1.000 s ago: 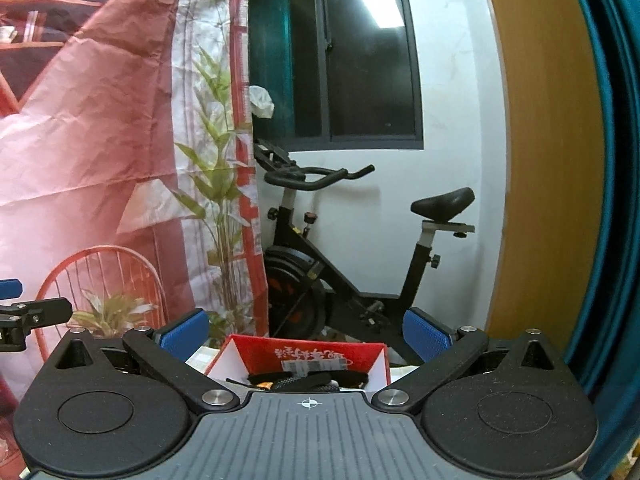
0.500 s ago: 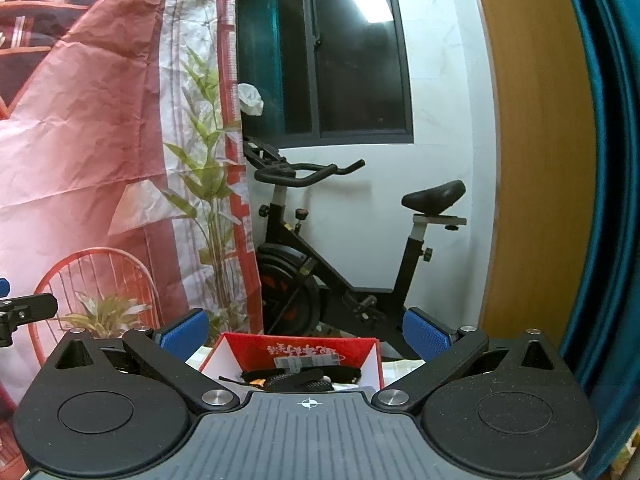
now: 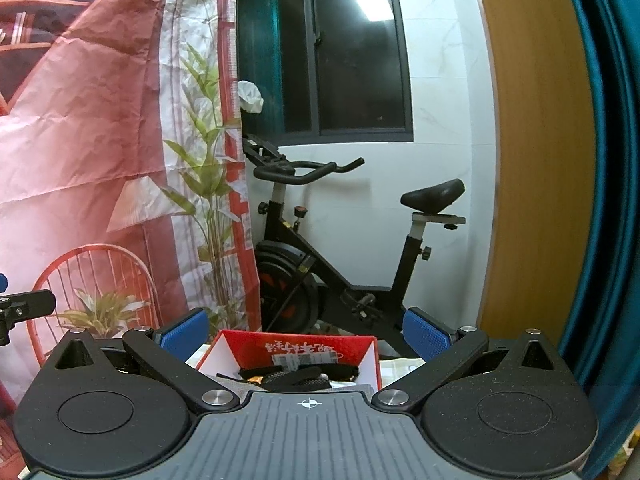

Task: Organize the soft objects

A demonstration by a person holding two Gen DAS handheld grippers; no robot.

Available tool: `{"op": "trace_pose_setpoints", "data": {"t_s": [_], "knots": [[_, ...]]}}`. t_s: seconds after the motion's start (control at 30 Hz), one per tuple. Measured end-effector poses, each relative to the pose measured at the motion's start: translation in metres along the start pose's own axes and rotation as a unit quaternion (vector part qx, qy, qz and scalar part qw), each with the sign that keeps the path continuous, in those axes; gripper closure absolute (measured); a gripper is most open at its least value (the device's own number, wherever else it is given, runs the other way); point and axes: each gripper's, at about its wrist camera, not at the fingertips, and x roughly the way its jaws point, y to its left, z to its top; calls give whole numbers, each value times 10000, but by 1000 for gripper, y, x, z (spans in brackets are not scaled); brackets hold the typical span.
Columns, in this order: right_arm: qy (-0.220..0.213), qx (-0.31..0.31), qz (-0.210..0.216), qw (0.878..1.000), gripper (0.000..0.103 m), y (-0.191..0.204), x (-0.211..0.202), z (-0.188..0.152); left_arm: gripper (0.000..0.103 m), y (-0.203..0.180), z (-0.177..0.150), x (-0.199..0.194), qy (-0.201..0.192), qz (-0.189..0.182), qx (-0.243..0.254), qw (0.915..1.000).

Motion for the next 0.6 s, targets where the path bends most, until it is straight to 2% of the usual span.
{"op": "trace_pose_setpoints", "data": {"t_s": [0.6], "knots": [[40,-20,12,10000,0,1,2,-2,0,6,-1,5,37,-104,-86,9999]]}}
